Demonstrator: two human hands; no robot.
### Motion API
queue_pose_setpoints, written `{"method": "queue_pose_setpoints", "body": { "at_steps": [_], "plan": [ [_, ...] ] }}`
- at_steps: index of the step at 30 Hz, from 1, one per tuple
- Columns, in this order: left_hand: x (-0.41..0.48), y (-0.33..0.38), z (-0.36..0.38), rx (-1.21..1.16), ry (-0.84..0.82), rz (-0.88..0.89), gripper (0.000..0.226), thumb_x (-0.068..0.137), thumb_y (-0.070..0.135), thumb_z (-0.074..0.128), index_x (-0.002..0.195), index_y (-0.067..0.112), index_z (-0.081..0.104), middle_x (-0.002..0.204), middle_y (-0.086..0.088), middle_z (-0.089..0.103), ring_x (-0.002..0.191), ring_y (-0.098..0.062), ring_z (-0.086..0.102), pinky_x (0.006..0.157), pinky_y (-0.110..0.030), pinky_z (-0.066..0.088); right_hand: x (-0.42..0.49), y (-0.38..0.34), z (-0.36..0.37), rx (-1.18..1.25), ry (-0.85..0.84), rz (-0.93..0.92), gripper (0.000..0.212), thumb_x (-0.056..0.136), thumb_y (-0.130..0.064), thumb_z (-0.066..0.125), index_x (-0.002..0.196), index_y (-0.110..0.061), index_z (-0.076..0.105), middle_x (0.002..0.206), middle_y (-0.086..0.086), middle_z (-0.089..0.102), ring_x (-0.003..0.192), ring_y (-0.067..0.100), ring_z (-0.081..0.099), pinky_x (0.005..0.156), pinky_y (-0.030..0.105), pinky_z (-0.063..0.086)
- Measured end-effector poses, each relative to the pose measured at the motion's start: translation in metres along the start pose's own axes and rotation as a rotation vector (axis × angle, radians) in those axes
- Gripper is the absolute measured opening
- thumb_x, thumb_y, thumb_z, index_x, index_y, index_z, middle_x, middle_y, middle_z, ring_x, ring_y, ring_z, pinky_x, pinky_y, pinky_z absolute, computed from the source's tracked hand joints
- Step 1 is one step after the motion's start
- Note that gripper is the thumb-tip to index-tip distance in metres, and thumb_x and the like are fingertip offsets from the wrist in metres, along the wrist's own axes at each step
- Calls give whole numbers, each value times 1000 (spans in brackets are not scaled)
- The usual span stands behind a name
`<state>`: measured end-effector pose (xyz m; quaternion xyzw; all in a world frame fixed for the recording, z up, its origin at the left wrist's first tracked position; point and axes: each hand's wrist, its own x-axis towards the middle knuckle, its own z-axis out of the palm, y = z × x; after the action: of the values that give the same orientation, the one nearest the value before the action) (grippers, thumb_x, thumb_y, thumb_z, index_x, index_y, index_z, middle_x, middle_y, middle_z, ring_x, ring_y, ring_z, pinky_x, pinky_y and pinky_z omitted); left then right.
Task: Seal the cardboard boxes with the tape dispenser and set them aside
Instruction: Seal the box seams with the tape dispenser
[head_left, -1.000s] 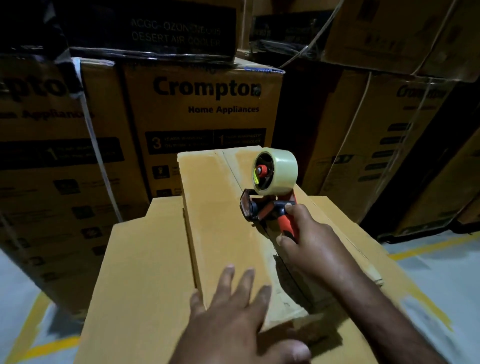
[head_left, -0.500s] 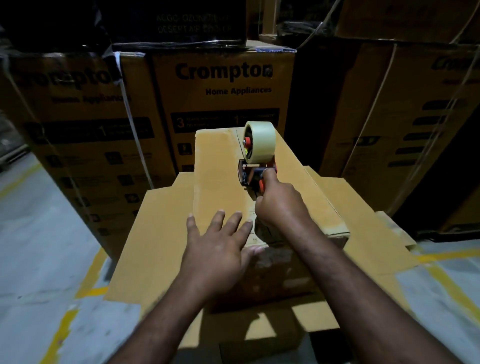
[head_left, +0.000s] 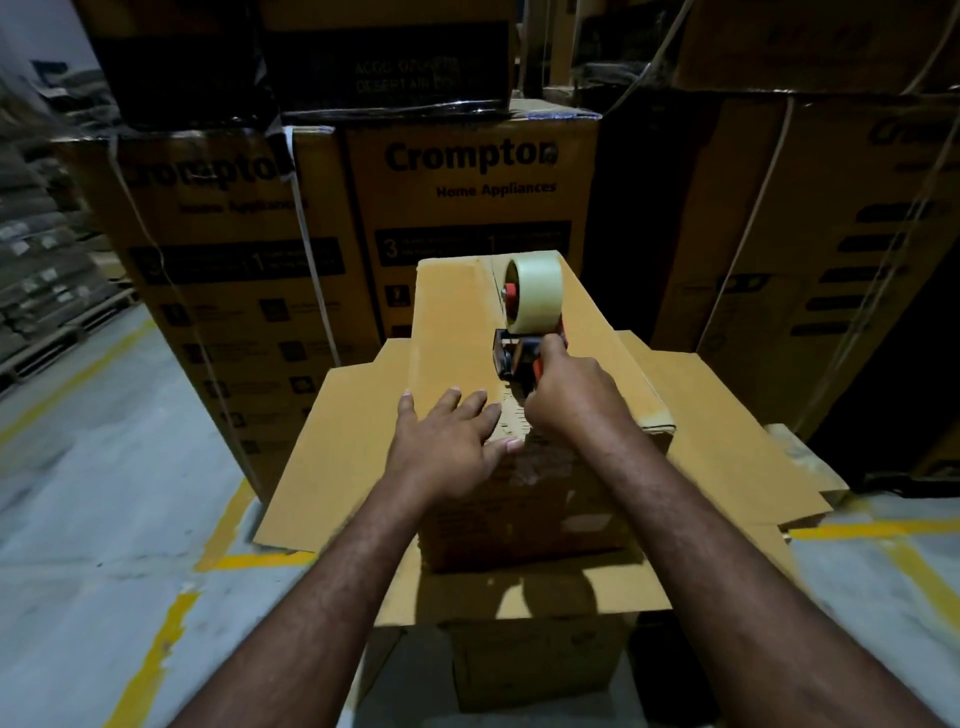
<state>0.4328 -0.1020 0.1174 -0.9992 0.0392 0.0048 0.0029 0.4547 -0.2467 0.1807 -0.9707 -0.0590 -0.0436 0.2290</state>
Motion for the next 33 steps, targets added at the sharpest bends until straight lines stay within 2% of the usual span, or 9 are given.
{"method": "queue_pose_setpoints", "body": {
  "at_steps": [8,11,13,18,20,24,28,31,33],
  "plan": [
    [1,0,4,-28,9,-2,81,98,72,16,162,22,14,171,3,7,157,-17,5,120,-67,0,-60,-6,-28,-111,-94,-4,58,86,-25,73,132,-24,37,104,10,57,91,30,57,68,38,49],
    [4,-4,-5,-83,-48,32,90,94,77,32,162,21,14,171,2,8,157,-17,8,119,-69,0,-71,-12,-31,-117,-87,28,62,84,-24,74,133,-25,37,107,9,59,93,29,58,69,38,51],
    [13,-11,-16,-150,-101,69,108,84,81,50,162,20,8,171,2,4,157,-19,7,117,-73,-2,-75,-16,-33,-105,-87,56,63,84,-20,73,134,-24,37,102,8,56,93,29,57,68,37,49],
    [42,-19,-30,-225,-203,231,140,65,78,75,162,21,-8,170,3,-14,155,-22,-19,114,-73,-14,-80,-24,-41,-107,-95,108,65,83,-18,72,137,-26,37,109,9,55,98,30,58,78,42,56],
    [46,-16,-28,-254,-210,254,141,64,74,79,162,20,-6,170,3,-13,154,-22,-20,115,-69,-16,-81,-24,-44,-99,-87,114,60,85,-16,68,137,-25,39,108,8,54,97,28,57,79,42,57],
    [41,-11,-25,-310,-186,251,132,66,67,82,163,23,3,171,0,-7,155,-22,-15,117,-64,-19,-91,-22,-51,-75,-115,118,59,88,-19,68,139,-25,39,105,4,50,94,23,55,61,29,48],
    [38,-15,-25,-373,-181,246,123,69,61,83,162,31,9,170,-13,-6,156,-30,-11,118,-60,-20,-108,-28,-54,-129,-120,120,63,87,-22,70,140,-26,37,92,0,46,90,22,53,64,31,46],
    [33,-13,-27,-378,-202,261,113,74,58,81,162,35,14,169,-14,-7,155,-33,-10,118,-58,-21,-115,-29,-53,-152,-94,121,62,88,-21,68,141,-26,36,82,-4,40,81,18,52,59,29,45],
    [32,-12,-27,-400,-210,261,105,75,55,82,159,38,22,170,-11,-4,155,-33,-9,118,-56,-19,-121,-25,-52,-151,-77,124,60,89,-21,66,140,-28,35,83,-3,42,79,18,54,62,32,52]
  ]
}}
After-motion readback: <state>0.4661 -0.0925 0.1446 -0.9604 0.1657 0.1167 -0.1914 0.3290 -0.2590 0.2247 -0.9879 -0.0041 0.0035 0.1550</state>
